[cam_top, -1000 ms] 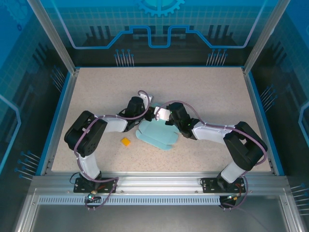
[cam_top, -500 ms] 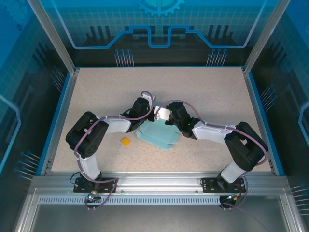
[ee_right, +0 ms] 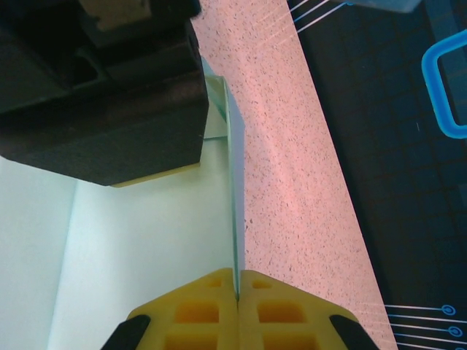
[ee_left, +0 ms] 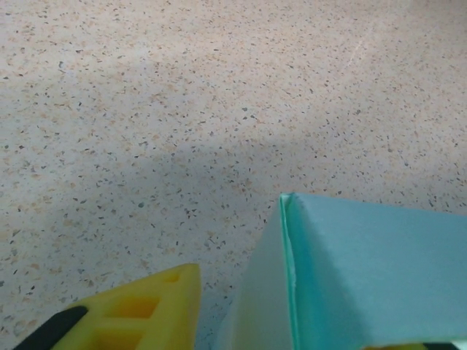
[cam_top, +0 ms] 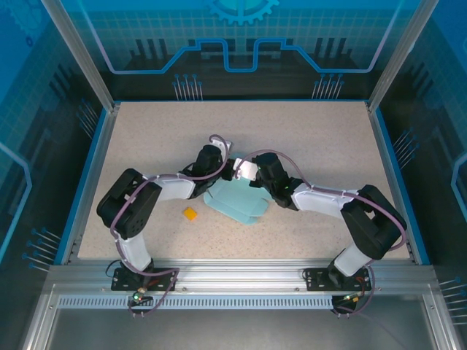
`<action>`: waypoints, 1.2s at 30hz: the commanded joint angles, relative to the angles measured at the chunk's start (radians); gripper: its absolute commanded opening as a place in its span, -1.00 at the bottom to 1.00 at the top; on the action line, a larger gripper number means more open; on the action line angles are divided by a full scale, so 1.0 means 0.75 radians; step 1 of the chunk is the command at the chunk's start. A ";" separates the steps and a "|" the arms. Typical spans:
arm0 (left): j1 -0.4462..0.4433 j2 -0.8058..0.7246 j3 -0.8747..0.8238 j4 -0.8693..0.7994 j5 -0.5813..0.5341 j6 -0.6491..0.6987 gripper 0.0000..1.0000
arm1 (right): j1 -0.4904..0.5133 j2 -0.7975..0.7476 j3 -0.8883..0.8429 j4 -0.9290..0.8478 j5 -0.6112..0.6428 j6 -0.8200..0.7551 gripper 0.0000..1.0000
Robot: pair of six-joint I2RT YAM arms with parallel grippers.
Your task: Fold the paper box
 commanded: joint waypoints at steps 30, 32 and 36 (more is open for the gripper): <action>0.072 -0.005 -0.097 0.038 0.228 0.085 -0.26 | -0.020 -0.062 -0.001 -0.044 -0.072 -0.006 -1.00; 0.073 0.016 -0.072 0.041 0.233 0.081 -0.30 | -0.021 -0.065 -0.003 -0.058 -0.098 0.001 -1.00; 0.071 0.057 -0.028 0.043 0.203 0.064 -0.42 | -0.012 -0.067 -0.005 -0.062 -0.136 0.017 -1.00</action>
